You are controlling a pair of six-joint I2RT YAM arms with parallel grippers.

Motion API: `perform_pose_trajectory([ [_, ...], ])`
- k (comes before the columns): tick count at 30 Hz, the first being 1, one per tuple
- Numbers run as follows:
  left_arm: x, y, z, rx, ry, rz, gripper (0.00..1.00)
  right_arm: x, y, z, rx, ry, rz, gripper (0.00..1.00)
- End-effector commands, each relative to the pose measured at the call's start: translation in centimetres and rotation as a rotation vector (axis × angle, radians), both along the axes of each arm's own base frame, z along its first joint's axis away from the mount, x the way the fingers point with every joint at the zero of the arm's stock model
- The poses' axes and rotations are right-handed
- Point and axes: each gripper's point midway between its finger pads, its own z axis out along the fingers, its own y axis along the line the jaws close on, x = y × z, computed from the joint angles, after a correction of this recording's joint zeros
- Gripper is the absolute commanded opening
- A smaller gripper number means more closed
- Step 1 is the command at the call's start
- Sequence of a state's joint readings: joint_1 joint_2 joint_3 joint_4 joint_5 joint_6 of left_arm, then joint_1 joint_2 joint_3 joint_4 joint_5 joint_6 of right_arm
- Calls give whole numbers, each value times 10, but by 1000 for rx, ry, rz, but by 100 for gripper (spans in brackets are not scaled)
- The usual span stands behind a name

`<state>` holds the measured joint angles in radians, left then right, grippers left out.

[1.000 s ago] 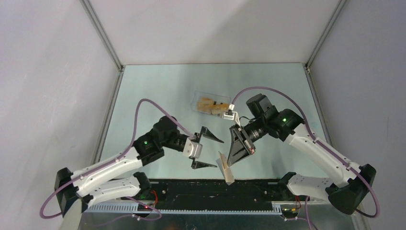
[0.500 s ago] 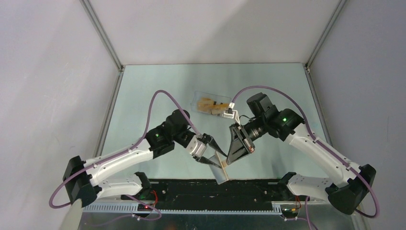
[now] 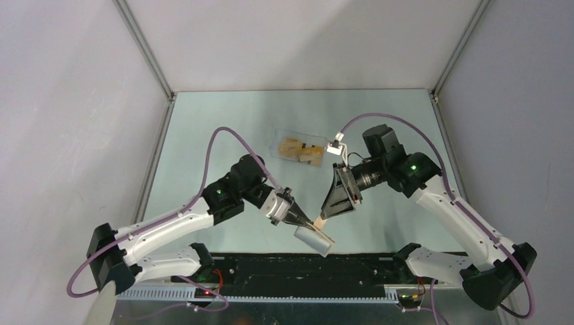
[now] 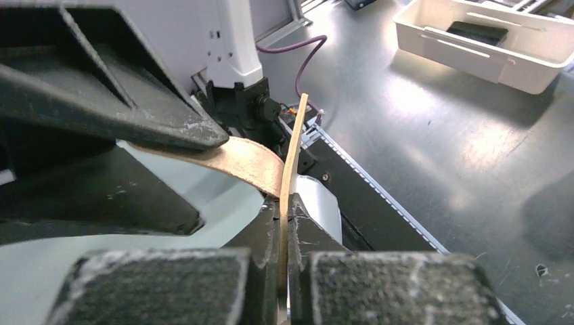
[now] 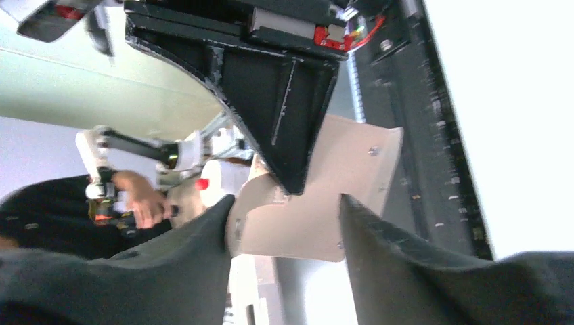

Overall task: Put the credit cards into the card holder
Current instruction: Turn over the card holder.

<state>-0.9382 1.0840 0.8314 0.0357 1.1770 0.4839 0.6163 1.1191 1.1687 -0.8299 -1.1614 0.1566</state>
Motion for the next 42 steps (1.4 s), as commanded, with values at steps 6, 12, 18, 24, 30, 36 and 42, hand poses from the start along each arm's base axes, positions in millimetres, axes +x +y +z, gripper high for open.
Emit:
perform_pose_trajectory([
  [6, 45, -3, 17, 90, 233, 346, 0, 47, -30, 17, -8, -277, -329, 96],
  [12, 74, 5, 37, 40, 392, 553, 0, 52, -53, 18, 42, -344, -435, 99],
  [18, 76, 10, 60, 5, 506, 572, 0, 51, -47, 12, 79, -338, -392, 99],
  [24, 71, 7, 81, 9, 591, 537, 0, 50, -18, 23, 140, -361, -313, 99],
  [30, 74, 6, 90, -6, 617, 554, 0, 49, 13, 16, 145, -332, -244, 81],
  [36, 96, 18, 89, -70, 638, 713, 32, 51, 20, 18, 156, -251, -233, 8],
  [42, 126, 61, 67, -189, 705, 1012, 99, 62, 9, 26, 170, -129, -260, 0],
])
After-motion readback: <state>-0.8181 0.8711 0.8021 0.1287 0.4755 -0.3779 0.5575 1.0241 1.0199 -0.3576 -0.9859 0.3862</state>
